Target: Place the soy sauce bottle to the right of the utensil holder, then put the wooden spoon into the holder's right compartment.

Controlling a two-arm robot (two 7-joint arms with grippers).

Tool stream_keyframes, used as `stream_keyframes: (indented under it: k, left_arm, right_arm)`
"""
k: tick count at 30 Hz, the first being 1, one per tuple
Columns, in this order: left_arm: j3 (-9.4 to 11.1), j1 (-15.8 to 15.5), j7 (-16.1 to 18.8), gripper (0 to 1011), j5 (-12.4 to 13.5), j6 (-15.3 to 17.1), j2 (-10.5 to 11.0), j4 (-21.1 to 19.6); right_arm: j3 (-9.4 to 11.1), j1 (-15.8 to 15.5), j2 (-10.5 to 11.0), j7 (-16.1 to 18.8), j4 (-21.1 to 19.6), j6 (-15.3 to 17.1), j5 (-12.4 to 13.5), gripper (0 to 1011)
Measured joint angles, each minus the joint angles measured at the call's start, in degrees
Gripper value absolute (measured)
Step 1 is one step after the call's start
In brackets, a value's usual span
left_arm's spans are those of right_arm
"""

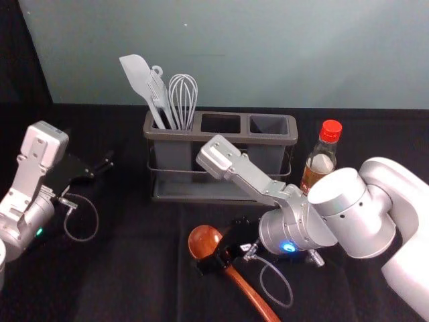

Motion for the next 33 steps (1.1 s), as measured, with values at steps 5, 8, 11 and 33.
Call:
stream_keyframes:
  k: [5, 8, 11, 33]
  left_arm:
    - [0.0, 0.0, 0.0, 1005, 0.0, 0.0, 0.0, 0.0]
    - [0.0, 0.0, 0.0, 1005, 0.0, 0.0, 0.0, 0.0]
    - [0.0, 0.0, 0.0, 1005, 0.0, 0.0, 0.0, 0.0]
    - [0.0, 0.0, 0.0, 1005, 0.0, 0.0, 0.0, 0.0]
  right_arm:
    - [0.1, 0.0, -0.8, 0.3, 0.9, -0.4, -0.8, 1000]
    - [0.0, 0.0, -1.2, 0.5, 1.4, -0.6, -1.4, 1000]
    - [0.0, 0.0, -1.5, 0.5, 1.7, -0.7, -1.8, 1000]
    - [1.5, -1.1, -2.2, 1.8, 2.1, -1.2, -4.6, 1000]
